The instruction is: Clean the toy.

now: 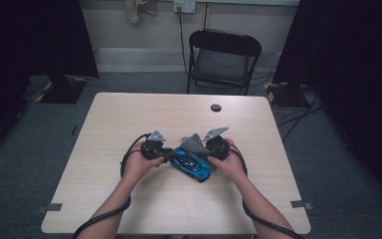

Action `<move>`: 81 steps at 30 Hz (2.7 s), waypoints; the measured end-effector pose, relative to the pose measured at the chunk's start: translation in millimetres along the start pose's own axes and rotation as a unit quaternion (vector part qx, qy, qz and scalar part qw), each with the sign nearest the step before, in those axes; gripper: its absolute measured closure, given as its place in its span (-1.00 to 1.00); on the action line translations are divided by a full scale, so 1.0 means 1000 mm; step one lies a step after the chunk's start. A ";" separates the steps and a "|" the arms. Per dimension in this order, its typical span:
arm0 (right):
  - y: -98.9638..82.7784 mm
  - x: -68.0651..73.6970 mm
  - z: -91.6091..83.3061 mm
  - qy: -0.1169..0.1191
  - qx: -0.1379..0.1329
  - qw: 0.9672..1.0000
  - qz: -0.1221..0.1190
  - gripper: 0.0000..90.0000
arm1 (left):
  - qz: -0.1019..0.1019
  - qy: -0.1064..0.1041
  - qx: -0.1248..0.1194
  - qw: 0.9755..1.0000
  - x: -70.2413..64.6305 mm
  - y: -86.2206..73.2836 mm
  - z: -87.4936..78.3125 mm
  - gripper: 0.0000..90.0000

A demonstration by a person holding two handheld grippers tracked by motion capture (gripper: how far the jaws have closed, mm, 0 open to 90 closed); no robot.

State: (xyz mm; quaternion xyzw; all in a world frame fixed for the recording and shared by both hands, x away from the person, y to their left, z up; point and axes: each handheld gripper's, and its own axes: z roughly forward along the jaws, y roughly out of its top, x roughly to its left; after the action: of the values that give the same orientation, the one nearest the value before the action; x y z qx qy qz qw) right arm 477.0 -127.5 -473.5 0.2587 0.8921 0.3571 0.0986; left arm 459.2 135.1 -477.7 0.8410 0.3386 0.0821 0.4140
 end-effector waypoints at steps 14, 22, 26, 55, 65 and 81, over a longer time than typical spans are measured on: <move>-0.030 -0.001 -0.023 -0.005 -0.004 1.000 0.011 0.61 | 0.004 -0.002 0.007 1.000 -0.004 0.002 0.002 0.54; -0.041 0.001 -0.033 -0.009 0.000 1.000 0.011 0.60 | 0.006 0.003 0.010 1.000 -0.004 0.003 0.001 0.54; -0.043 -0.001 -0.039 -0.013 0.007 1.000 0.011 0.60 | 0.008 0.006 0.011 1.000 -0.006 0.004 0.001 0.54; -0.006 -0.011 -0.062 -0.030 -0.010 0.999 0.021 0.61 | 0.007 -0.016 -0.010 1.000 -0.005 -0.001 -0.036 -0.51; 0.039 0.010 -0.064 -0.013 -0.033 0.999 0.006 0.61 | -0.003 -0.007 -0.004 1.000 0.001 -0.045 -0.075 -0.55; 0.101 0.071 -0.016 0.046 -0.041 0.997 -0.046 0.60 | -0.003 0.020 0.017 1.000 0.014 -0.099 -0.112 -0.59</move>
State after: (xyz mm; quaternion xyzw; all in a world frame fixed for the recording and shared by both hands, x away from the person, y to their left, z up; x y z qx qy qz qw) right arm 450.7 -38.0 -391.8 0.1965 0.8910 0.4004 0.0843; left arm 373.4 257.7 -481.8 0.8451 0.3504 0.0919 0.3931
